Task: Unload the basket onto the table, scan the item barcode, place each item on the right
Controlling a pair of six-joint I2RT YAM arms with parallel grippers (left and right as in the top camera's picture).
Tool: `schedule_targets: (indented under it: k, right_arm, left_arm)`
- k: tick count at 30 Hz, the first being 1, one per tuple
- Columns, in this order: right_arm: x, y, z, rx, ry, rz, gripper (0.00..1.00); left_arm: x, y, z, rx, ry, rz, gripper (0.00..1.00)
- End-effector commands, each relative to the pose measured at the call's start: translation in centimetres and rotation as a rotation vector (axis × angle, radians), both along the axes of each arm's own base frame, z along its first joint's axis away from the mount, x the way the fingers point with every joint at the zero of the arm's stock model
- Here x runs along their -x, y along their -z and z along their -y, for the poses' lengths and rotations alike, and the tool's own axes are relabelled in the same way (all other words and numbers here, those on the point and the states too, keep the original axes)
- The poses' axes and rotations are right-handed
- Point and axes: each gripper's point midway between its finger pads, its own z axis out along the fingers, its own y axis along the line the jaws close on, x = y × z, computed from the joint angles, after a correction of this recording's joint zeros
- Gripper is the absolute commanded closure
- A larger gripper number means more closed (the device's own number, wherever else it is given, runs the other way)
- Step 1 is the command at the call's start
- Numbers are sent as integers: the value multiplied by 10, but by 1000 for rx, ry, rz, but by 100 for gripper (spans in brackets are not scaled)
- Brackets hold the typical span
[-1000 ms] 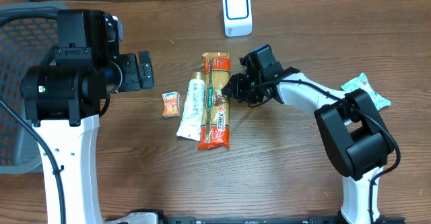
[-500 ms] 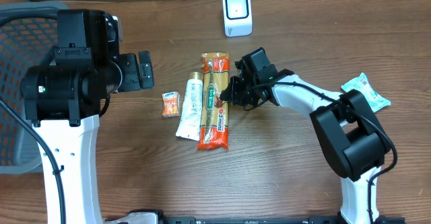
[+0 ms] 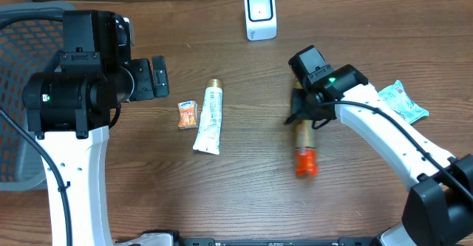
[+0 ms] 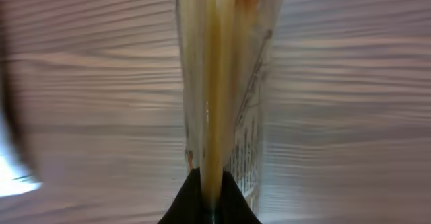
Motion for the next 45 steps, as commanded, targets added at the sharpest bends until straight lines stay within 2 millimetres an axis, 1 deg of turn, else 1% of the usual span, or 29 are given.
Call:
schedule_targets:
  k: [1, 5, 9, 11, 15, 16, 17, 18, 21, 22, 23, 24, 25, 28, 30, 32, 33, 34, 36, 39, 42, 43, 45]
  right_arm:
    - [-24, -16, 19, 153, -32, 114, 96]
    - [-24, 9, 11, 181, -67, 66, 96]
    - [-20, 30, -13, 167, -131, 36, 96]
    - [-16, 34, -29, 149, -178, 36, 96]
    - [-6, 34, -59, 126, -251, 62, 96]
    - [-1, 34, -69, 110, -280, 63, 95]
    - [5, 34, -80, 88, -310, 56, 89]
    - [13, 35, -91, 58, -348, 45, 80]
    - [36, 34, -125, -36, -486, 11, 61]
    - [42, 34, -132, -55, -510, 2, 51]
    - [46, 34, -135, -65, -519, -5, 45]
    - [49, 34, -138, -83, -528, -16, 41]
    - [53, 34, -141, -103, -548, -29, 39]
    - [70, 31, -156, -200, -661, -80, 37]
    - [70, 31, -154, -201, -661, -87, 34]
    - [64, 32, -148, -183, -641, -82, 32]
    - [59, 32, -143, -171, -626, -76, 32]
    - [55, 30, -139, -167, -612, -75, 29]
    - [42, 23, -130, -171, -575, -69, 26]
    - [21, 12, -113, -175, -511, -57, 25]
    - [1, 7, -93, -184, -446, -46, 20]
    - [-3, 6, -87, -197, -437, -49, 20]
    - [-4, 7, -83, -243, -468, -64, 20]
  left_arm:
    - [-1, 0, -4, -8, -16, 3, 0]
    - [-1, 0, -4, -8, -16, 3, 0]
    - [-1, 0, -4, -8, -16, 3, 0]
    - [-1, 0, -4, -8, -16, 3, 0]
    - [-1, 0, -4, -8, -16, 3, 0]
    - [-1, 0, -4, -8, -16, 3, 0]
    - [-1, 0, -4, -8, -16, 3, 0]
    - [-1, 0, -4, -8, -16, 3, 0]
    - [-1, 0, -4, -8, -16, 3, 0]
    - [-1, 0, -4, -8, -16, 3, 0]
    - [-1, 0, -4, -8, -16, 3, 0]
    - [-1, 0, -4, -8, -16, 3, 0]
    - [-1, 0, -4, -8, -16, 3, 0]
    - [-1, 0, -4, -8, -16, 3, 0]
    - [-1, 0, -4, -8, -16, 3, 0]
    - [-1, 0, -4, -8, -16, 3, 0]
    - [-1, 0, -4, -8, -16, 3, 0]
    - [-1, 0, -4, -8, -16, 3, 0]
    - [-1, 0, -4, -8, -16, 3, 0]
    - [-1, 0, -4, -8, -16, 3, 0]
    - [-1, 0, -4, -8, -16, 3, 0]
    - [-1, 0, -4, -8, -16, 3, 0]
    - [-1, 0, -4, -8, -16, 3, 0]
